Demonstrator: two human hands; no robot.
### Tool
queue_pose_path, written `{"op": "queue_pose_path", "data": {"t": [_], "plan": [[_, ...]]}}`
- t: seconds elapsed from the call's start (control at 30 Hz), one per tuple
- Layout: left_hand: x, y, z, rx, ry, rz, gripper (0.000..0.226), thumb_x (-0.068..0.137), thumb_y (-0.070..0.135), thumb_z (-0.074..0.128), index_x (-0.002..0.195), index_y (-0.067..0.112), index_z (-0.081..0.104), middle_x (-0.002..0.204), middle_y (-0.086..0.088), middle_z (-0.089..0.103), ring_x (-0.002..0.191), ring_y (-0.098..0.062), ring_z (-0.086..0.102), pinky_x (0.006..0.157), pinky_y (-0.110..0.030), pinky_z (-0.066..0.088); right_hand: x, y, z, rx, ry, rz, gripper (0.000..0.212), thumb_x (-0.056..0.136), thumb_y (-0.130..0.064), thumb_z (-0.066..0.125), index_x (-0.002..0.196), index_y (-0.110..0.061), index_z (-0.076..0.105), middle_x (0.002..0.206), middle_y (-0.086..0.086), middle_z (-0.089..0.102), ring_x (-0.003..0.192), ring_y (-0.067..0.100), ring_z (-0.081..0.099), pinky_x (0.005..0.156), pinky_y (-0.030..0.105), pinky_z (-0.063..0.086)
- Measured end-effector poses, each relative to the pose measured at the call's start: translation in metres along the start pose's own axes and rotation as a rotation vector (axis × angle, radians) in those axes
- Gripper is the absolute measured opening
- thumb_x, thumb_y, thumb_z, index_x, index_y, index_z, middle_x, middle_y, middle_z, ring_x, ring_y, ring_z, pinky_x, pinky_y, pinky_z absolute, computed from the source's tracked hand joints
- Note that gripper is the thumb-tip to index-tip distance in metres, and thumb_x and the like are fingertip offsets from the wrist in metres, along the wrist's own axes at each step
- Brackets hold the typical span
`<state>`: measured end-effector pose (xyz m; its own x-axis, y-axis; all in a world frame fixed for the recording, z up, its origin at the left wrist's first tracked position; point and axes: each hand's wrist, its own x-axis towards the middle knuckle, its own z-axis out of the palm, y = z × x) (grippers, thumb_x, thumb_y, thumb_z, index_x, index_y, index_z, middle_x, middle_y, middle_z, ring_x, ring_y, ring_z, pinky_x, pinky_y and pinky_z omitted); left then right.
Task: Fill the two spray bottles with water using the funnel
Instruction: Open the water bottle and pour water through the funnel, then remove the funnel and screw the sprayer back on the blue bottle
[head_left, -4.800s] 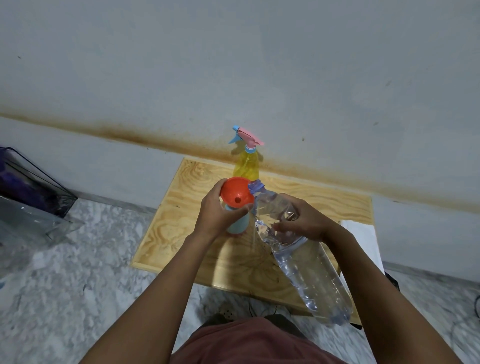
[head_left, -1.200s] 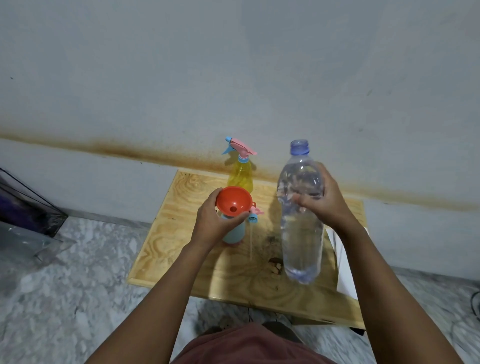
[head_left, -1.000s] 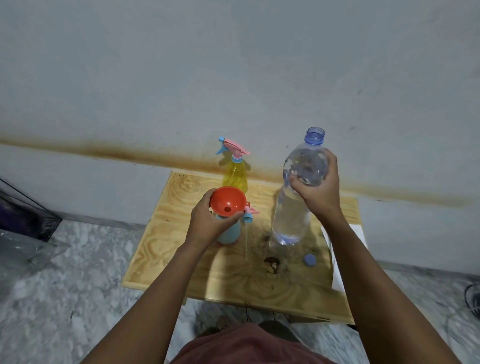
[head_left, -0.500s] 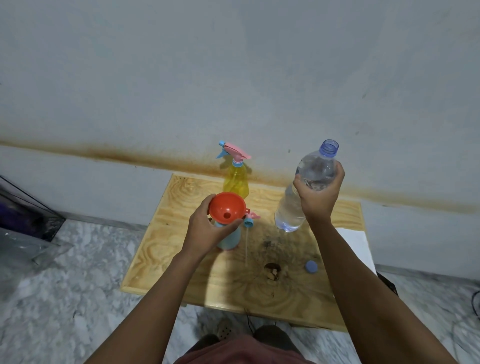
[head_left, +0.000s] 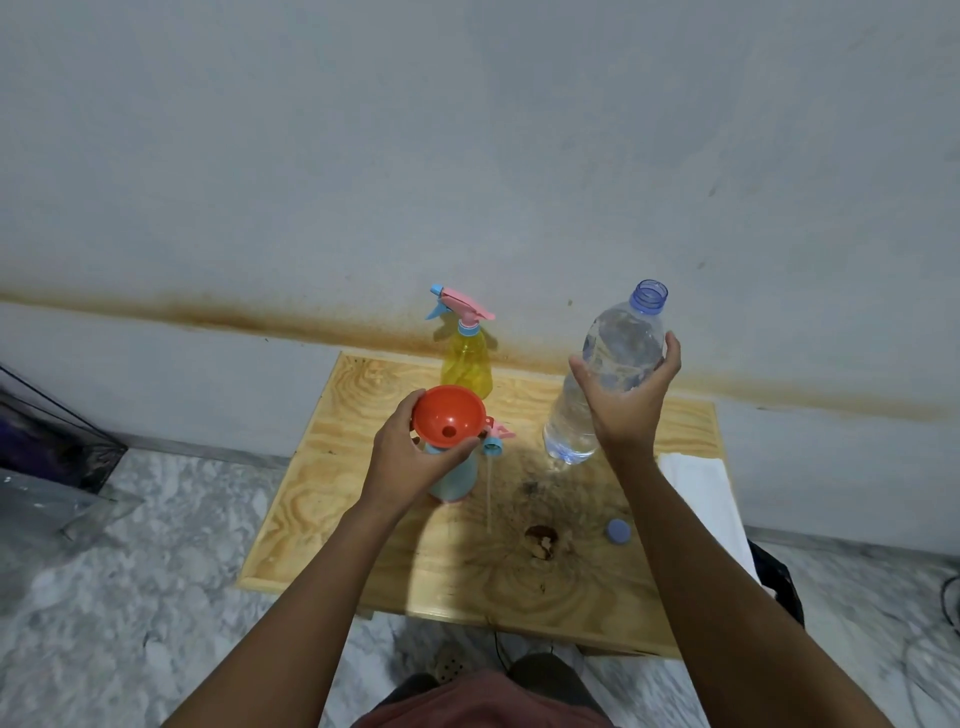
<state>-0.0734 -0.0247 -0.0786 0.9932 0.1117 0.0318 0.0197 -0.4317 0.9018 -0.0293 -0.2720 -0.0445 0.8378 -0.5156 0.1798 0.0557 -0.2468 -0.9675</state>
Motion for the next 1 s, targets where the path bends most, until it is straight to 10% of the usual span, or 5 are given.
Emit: {"op": "queue_pose_path", "data": {"t": [0.13, 0.27, 0.83, 1.0], "plan": [[-0.001, -0.001, 0.001, -0.006, 0.009, -0.01, 0.097, 0.055, 0.07, 0.082, 0.137, 0.03, 0.047, 0.127, 0.013, 0.055, 0.118, -0.011, 0.055, 0.094, -0.042, 0.056, -0.051, -0.007, 0.019, -0.047, 0.255, 0.107, 0.076, 0.078, -0.031, 0.083, 0.135, -0.006, 0.04, 0.133, 0.016, 0.042, 0.117, 0.019, 0.046, 0.096, 0.033, 0.049], [-0.002, -0.004, 0.002, 0.0, 0.017, -0.03, 0.1, 0.056, 0.067, 0.084, 0.14, 0.029, 0.045, 0.133, 0.01, 0.054, 0.122, -0.014, 0.054, 0.097, -0.043, 0.055, -0.086, -0.005, 0.039, -0.046, -0.253, 0.31, 0.034, 0.092, -0.041, 0.064, 0.117, -0.021, 0.054, 0.111, 0.007, 0.062, 0.095, 0.017, 0.062, 0.078, 0.032, 0.053], [-0.011, -0.008, 0.001, -0.094, -0.05, -0.078, 0.119, 0.06, 0.049, 0.09, 0.155, 0.034, 0.02, 0.135, 0.013, 0.045, 0.122, -0.009, 0.049, 0.094, -0.026, 0.047, -0.06, -0.023, 0.062, -0.269, -0.573, 0.218, 0.022, 0.075, -0.01, 0.059, 0.056, -0.013, 0.071, 0.059, 0.005, 0.071, 0.063, 0.024, 0.07, 0.071, 0.048, 0.061], [-0.01, -0.017, 0.007, -0.102, -0.107, -0.082, 0.065, 0.072, 0.028, 0.088, 0.128, 0.03, 0.055, 0.121, 0.008, 0.064, 0.1, 0.018, 0.055, 0.071, 0.001, 0.041, -0.061, -0.028, 0.056, -0.206, -0.587, 0.19, 0.022, 0.08, -0.009, 0.06, 0.063, -0.019, 0.07, 0.062, 0.006, 0.071, 0.069, 0.028, 0.072, 0.072, 0.048, 0.062]]}}
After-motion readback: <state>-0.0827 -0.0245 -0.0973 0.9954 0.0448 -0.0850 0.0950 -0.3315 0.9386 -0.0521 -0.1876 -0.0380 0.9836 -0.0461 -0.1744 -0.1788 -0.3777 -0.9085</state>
